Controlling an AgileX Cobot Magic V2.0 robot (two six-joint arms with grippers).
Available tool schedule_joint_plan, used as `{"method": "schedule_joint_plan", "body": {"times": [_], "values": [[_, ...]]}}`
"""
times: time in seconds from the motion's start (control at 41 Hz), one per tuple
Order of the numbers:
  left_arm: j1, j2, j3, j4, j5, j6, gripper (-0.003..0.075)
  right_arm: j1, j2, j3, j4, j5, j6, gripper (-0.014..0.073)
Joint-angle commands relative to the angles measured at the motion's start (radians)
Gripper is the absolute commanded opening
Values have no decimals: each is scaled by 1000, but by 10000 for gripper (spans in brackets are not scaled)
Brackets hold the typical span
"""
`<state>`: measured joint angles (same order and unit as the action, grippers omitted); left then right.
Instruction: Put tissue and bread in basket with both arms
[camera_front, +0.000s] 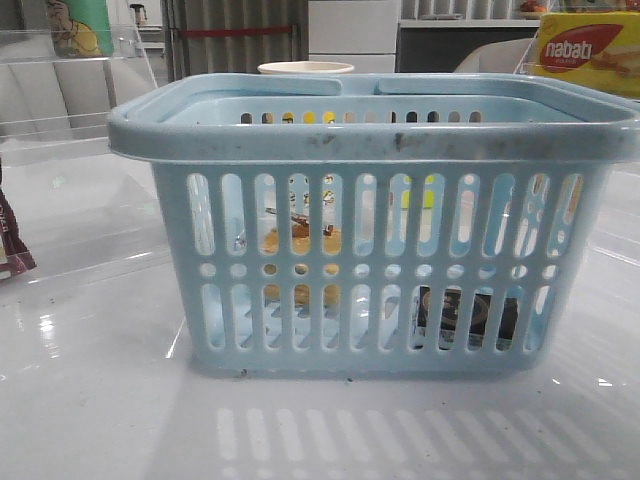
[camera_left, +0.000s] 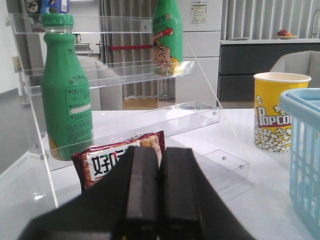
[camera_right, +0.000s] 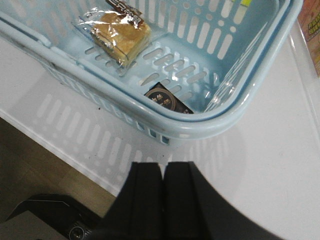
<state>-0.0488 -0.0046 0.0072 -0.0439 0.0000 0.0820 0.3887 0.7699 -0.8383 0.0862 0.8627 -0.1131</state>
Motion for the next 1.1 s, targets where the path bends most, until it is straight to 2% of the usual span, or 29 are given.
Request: {"method": "schedule_joint_plan", "body": {"times": [0.0,0.244,0.488,0.634,0.78,1.073], "values": [[-7,-18,6,1,-86,1,93,-45,-75,11,-6,-109,-5,27],[-7,-18,6,1,-86,1,93,-239,-362,294,-6,-446,-5,27],[-7,-18,6,1,-86,1,93,-366,-650,592,-6,-632,-5,27],[-7,-18,6,1,-86,1,93,-389,-756,747,-6,-712,-5,27],[-7,-18,6,1,-86,1,93,-392,-801,859,-6,-856,-5,27],[-7,-18,6,1,-86,1,93,-392,-800,862,-5,-880,-5,27]]}}
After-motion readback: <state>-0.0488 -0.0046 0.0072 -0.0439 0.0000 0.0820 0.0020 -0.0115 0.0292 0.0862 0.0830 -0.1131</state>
